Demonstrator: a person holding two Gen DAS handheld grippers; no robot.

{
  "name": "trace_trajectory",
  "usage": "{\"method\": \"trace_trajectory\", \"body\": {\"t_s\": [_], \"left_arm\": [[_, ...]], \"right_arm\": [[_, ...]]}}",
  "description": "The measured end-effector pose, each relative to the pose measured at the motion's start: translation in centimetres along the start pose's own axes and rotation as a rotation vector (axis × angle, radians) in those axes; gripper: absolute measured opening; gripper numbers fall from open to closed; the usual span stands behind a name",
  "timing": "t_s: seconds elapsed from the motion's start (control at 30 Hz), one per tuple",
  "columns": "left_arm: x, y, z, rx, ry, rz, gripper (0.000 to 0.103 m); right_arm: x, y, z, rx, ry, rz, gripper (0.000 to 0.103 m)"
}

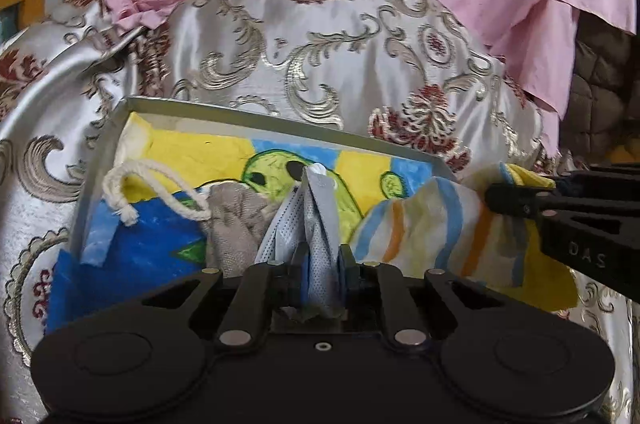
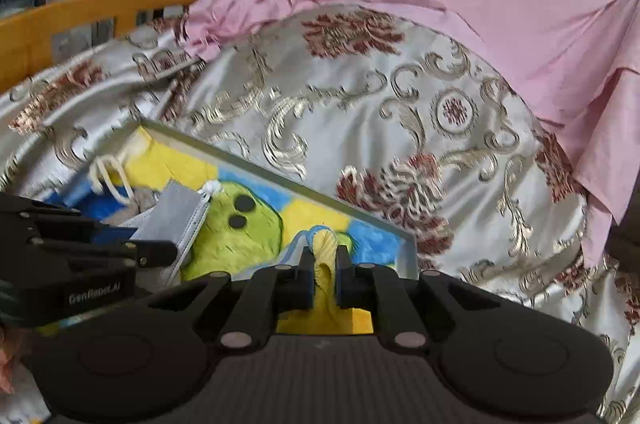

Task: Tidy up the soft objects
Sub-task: 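Open both grippers over the tray and pull both tools back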

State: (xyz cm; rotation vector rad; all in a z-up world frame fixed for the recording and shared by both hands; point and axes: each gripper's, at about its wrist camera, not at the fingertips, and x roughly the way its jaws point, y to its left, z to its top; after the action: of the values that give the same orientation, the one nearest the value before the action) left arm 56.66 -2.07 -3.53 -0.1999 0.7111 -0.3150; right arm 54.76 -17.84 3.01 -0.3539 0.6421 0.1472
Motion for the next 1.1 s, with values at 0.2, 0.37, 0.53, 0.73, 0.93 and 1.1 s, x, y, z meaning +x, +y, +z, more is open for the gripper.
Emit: {"method": "trace_trajectory", "body": {"t_s": [0.2, 0.37, 0.53, 0.73, 0.93, 1.1], "left_arm": [[-0.3, 0.2, -0.6, 0.020, 0.011, -0.005, 0.019], [-1.1, 0.6, -1.1, 0.011, 0.020, -0.007, 0.025], [-2.9, 0.5, -1.2, -0.005, 0.014, -0.006, 0.037], [-6.1, 0.4, -1.7, -0.018, -0.071, -0.010, 0.068], [-10.2, 0.1, -1.9, -0.004, -0.147, 0.005, 0.084], [-13.9, 0.3, -2.4, -0.007, -0.183, 0.030, 0.090]], "right_arm": [[-0.1, -0.2, -0.4, 0.016, 0.005, 0.010, 0.014], [-0.2, -0.2, -0.9, 0.028, -0.004, 0.012, 0.023], [-0.9, 0.0, -1.3, 0.052, -0.017, 0.017, 0.035], [-3.0, 0.0, -1.5, 0.074, -0.067, 0.034, 0.059], [-6.2, -0.2, -2.2, 0.123, -0.128, 0.035, 0.075], [-9.1, -0.2, -2.7, 0.143, -0.172, 0.031, 0.081]]}}
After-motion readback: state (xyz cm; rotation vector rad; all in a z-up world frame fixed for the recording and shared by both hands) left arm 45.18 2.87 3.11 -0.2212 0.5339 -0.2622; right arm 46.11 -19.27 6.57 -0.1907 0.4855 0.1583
